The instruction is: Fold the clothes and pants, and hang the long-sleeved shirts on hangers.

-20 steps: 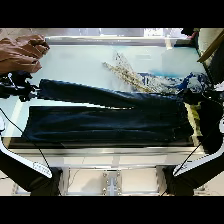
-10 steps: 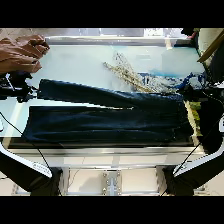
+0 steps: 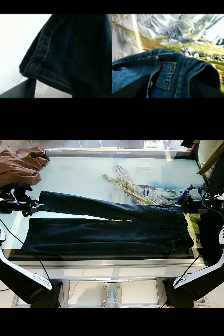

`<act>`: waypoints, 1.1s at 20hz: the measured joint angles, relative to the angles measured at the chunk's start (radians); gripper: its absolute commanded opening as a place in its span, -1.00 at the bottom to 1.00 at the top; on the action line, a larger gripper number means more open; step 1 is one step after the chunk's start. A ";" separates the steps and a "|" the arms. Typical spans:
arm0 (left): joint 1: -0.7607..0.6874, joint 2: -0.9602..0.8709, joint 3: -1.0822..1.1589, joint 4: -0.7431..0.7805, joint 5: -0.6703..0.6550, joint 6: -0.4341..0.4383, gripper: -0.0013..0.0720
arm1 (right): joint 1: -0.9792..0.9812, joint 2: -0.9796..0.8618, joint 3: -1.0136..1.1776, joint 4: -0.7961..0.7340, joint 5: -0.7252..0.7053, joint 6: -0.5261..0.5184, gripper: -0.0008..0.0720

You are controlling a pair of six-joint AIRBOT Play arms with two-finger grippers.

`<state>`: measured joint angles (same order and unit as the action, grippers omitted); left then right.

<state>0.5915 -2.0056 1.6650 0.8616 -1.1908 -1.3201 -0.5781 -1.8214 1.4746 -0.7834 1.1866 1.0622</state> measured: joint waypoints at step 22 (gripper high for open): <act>-0.011 0.121 -0.003 0.153 -0.076 -0.072 -0.92 | 0.005 -0.005 0.143 -0.065 -0.016 -0.001 -0.84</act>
<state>0.5808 -1.8847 1.6623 1.0149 -1.2671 -1.3926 -0.5735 -1.8267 1.6176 -0.8486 1.1702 1.0615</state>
